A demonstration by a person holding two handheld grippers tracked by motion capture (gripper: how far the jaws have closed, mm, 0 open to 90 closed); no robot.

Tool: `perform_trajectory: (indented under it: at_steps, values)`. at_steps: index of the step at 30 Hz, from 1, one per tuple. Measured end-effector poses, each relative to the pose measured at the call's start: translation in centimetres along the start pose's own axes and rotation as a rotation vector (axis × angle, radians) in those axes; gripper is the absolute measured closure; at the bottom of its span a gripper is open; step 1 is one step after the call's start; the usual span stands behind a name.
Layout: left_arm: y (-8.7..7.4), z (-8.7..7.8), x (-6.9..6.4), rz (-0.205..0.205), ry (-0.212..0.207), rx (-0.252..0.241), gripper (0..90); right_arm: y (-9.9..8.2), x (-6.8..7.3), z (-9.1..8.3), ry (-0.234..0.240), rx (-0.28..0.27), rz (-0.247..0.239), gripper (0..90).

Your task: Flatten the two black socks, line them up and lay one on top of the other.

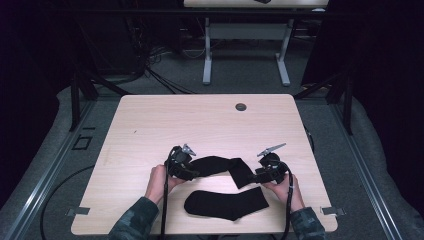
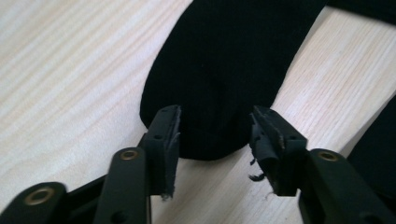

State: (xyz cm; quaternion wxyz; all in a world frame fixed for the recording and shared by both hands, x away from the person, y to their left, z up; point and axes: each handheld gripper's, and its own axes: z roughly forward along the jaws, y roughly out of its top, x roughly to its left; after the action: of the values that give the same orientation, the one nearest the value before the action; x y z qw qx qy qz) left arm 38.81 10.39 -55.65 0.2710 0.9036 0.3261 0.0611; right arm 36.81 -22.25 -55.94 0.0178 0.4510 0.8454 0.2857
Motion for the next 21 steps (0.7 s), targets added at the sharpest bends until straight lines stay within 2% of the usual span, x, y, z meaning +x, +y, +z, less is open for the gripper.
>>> perform_trajectory:
  at_steps: [6, 10, 19, 21]
  values:
    - [-0.02, 0.19, -0.05, 0.013, 0.017, 0.005, 69.8, 0.15, -0.35, -0.07, -0.008, 0.019, 0.011, 72.5]
    - [-0.06, 0.17, 0.00, 0.007, 0.011, 0.010, 72.1, 0.21, -0.42, 0.02, 0.005, 0.017, 0.010, 79.9]
    - [-0.30, 0.11, 0.36, -0.004, -0.010, -0.005, 72.4, 0.69, -0.04, -0.49, -0.102, 0.014, -0.044, 84.9]
    - [-0.34, 0.12, 0.42, -0.004, -0.018, -0.009, 72.4, 0.85, -0.08, -0.73, -0.132, 0.012, -0.071, 84.9]
